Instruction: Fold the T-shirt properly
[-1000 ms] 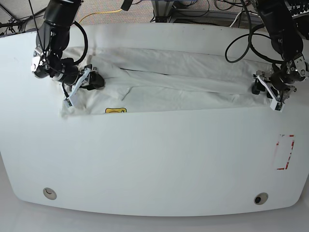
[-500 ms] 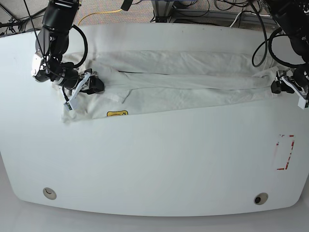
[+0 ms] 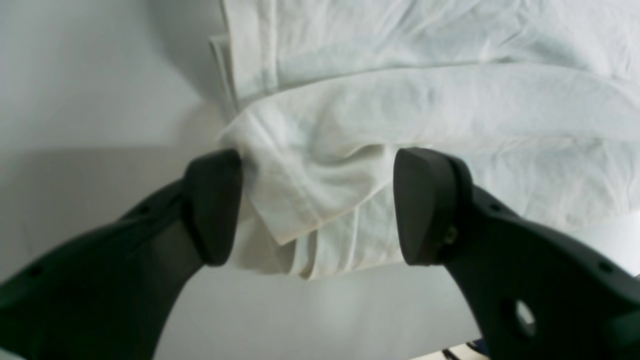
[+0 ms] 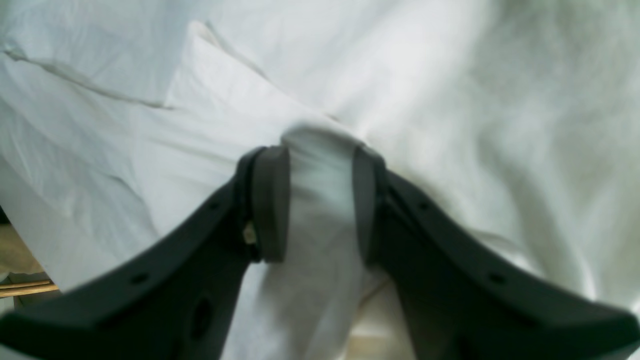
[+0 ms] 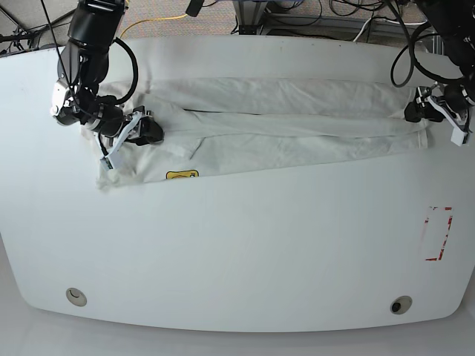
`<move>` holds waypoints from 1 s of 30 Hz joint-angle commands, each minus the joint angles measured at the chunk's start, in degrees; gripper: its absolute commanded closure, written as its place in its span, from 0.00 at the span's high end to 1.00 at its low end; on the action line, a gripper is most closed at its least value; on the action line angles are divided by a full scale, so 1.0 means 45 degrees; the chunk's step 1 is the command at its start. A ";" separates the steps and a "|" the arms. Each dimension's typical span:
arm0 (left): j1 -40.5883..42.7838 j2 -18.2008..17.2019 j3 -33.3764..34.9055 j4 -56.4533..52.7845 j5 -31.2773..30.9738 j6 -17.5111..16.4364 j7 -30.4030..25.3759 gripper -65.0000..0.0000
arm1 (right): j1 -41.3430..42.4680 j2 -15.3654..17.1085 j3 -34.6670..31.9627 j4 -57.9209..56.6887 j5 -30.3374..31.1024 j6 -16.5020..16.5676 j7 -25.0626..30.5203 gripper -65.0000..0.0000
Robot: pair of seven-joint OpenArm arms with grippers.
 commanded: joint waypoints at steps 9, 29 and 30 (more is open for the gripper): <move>-0.0061 -0.0112 0.0005 -0.1987 -0.0237 -0.0017 -0.1007 0.68 | 0.0045 0.0044 0.0068 0.0052 -0.0443 -0.0119 -0.0459 0.33; 0.0759 -0.0014 0.1392 0.2370 -0.0237 -0.0017 -0.1847 0.07 | -0.0013 -0.0230 0.0088 0.0013 -0.0443 -0.0119 -0.0459 0.33; 0.0876 -0.0014 0.1646 0.3288 -0.0237 -0.0017 -0.1847 0.07 | -0.0013 -0.0249 0.0088 0.0013 -0.0443 -0.0119 -0.0459 0.33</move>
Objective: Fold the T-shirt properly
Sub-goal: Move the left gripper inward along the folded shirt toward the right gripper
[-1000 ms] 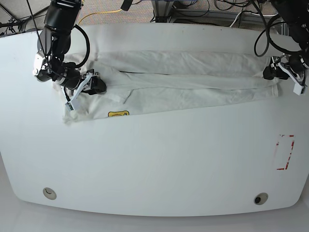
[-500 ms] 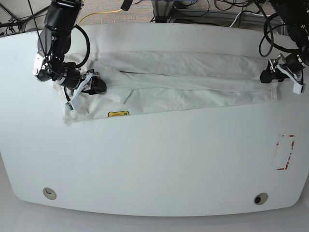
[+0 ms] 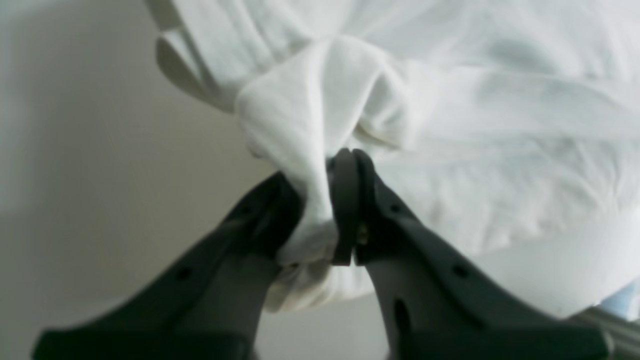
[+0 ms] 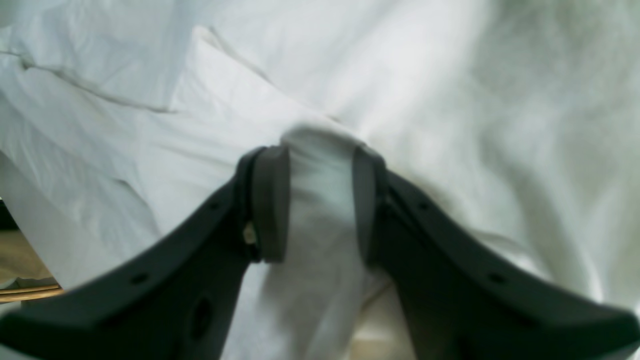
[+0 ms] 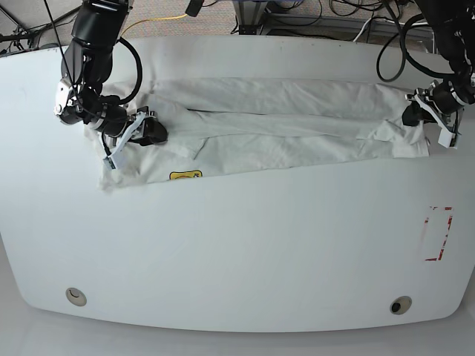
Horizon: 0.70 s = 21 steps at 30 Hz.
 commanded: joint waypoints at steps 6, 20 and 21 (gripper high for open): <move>0.0833 -0.0228 0.2303 0.5261 -0.0373 -0.0110 -0.0259 0.08 | 0.0011 -0.0090 -0.0029 0.0018 -0.0448 -0.0114 -0.0469 0.33; -0.0574 0.1921 0.6699 0.5476 0.1307 -0.0110 -0.0220 0.09 | 0.0011 -0.0207 -0.0029 0.0037 -0.0448 -0.0114 -0.0469 0.33; -0.0593 0.2097 0.6894 0.5476 0.1678 -0.0110 -0.0220 0.09 | 0.0011 -0.0207 -0.0029 0.0037 -0.0448 -0.0114 -0.0469 0.33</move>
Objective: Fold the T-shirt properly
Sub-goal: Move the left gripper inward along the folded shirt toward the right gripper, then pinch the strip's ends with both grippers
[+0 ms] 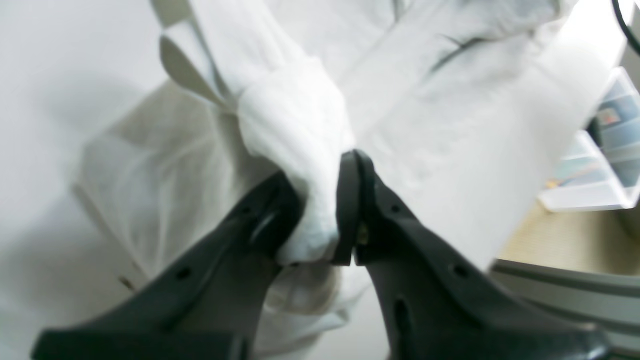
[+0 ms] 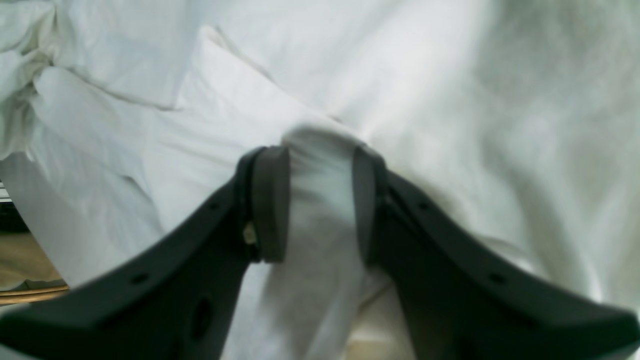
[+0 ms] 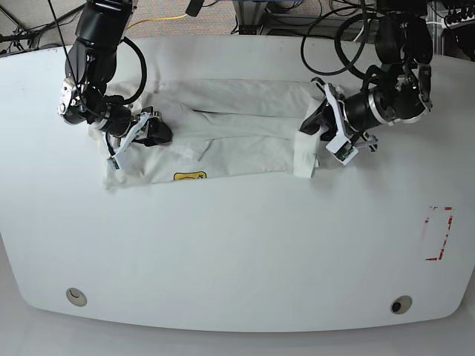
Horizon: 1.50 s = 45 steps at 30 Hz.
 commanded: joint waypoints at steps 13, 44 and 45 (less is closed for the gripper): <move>-0.0601 0.1175 0.1061 0.0202 0.1974 0.0105 -0.0181 0.35 | 0.0006 0.0094 -0.0029 0.0062 -0.0491 -0.0114 -0.0474 0.33; 0.0141 0.0081 -0.0873 0.0397 0.1916 0.0808 0.0796 0.55 | 0.0378 0.0739 0.2413 0.1937 0.4432 -0.0114 -0.1451 0.72; 0.0395 -0.0017 -0.0873 0.0377 0.1916 0.0808 0.0522 0.55 | 0.0378 0.0934 0.2765 0.1742 0.4549 -0.0114 -0.1470 0.72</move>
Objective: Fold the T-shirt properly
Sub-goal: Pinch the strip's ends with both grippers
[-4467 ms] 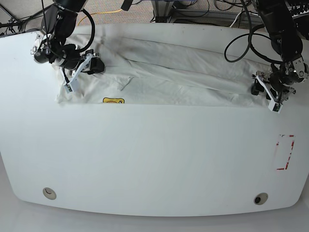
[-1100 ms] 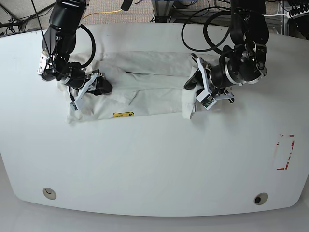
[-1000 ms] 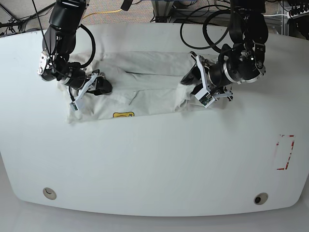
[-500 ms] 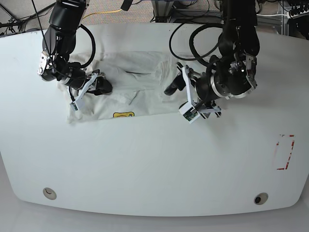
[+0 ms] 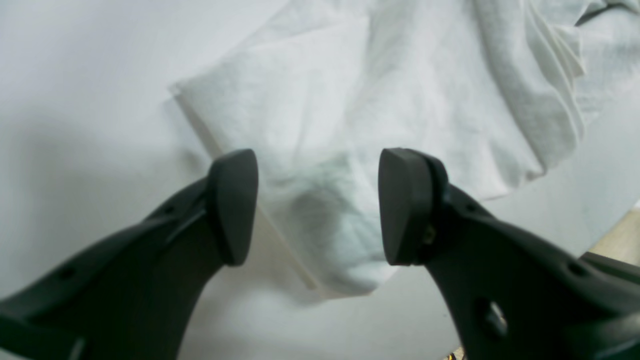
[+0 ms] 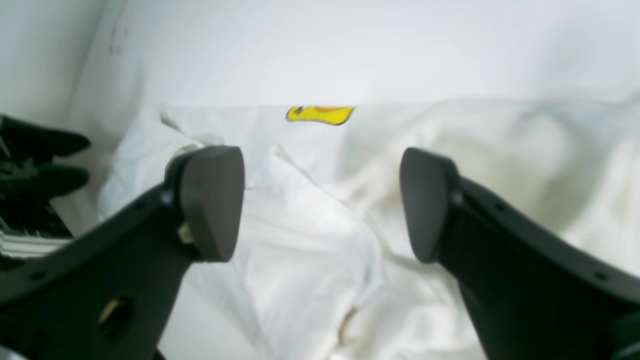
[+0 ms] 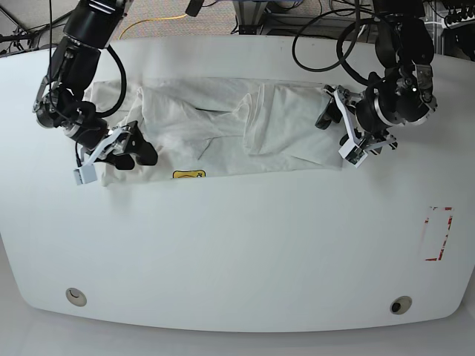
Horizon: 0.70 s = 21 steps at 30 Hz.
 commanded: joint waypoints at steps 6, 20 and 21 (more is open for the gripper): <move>0.0723 -0.0480 -0.0028 -0.1038 -0.0187 -0.0052 -0.1270 0.55 | 0.0144 0.1528 0.2592 -0.2126 0.0474 0.0027 0.0147 0.73; 0.0293 -0.0421 -0.0087 -0.1917 -0.0207 -0.0052 -0.1289 0.55 | 0.0183 0.1997 0.2846 -0.5037 -0.1089 0.0027 0.0225 0.72; 0.0274 -0.0402 -0.0087 -0.1917 -0.0207 -0.0052 -0.1289 0.55 | 0.0183 0.1801 0.2846 -0.5037 -0.1323 0.0027 0.0225 0.72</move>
